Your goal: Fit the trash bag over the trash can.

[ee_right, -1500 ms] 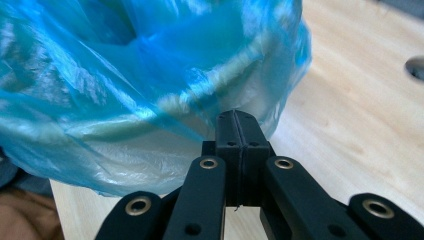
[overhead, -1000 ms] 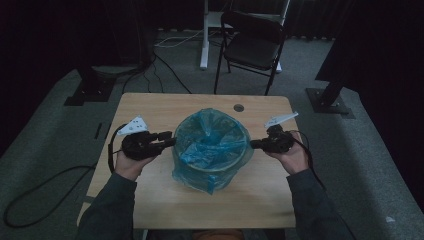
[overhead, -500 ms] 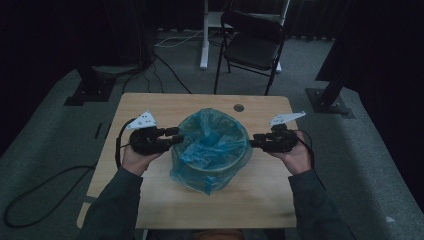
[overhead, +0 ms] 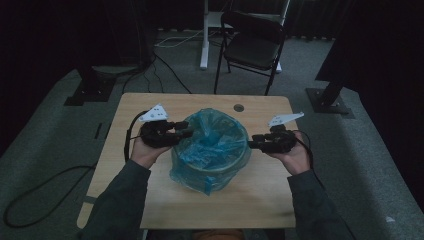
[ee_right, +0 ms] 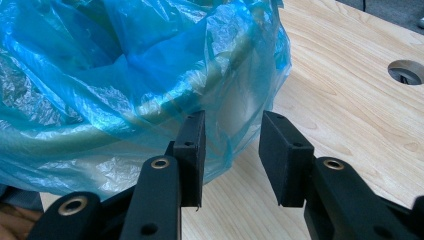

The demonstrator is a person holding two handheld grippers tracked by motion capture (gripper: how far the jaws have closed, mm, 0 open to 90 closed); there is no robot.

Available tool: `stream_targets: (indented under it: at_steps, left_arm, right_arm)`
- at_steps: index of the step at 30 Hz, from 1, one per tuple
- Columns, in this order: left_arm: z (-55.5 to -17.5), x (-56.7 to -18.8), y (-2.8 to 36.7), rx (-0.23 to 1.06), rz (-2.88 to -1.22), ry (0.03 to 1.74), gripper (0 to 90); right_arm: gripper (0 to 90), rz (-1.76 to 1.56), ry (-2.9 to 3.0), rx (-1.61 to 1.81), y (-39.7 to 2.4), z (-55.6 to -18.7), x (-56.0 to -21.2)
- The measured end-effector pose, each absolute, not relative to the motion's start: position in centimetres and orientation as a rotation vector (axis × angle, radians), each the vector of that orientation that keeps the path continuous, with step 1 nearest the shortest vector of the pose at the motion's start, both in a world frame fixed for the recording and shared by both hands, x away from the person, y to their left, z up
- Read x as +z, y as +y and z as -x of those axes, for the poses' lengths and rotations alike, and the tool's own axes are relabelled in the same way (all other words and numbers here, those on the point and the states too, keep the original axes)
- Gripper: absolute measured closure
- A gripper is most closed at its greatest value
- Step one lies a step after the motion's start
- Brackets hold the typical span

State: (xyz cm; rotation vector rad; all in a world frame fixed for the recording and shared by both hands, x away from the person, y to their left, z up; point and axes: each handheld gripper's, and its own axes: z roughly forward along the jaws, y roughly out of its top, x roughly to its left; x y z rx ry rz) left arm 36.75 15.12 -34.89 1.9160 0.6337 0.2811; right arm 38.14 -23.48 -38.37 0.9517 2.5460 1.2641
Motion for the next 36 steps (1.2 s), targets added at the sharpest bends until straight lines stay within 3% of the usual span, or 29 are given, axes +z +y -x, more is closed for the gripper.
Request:
stream_targets:
  at_steps: [17, 36]
  left_arm:
    - [-40.3, -33.0, 10.6, 0.279, -2.009, 0.553, 60.6]
    - [-41.3, -34.0, 5.8, 0.3, -2.208, 0.467, 60.2]
  right_arm:
    - [62.7, -0.944, 2.552, 1.273, -23.6, -38.2, -38.5]
    - [61.8, -0.939, 2.558, 1.282, -23.6, -38.1, -38.7]
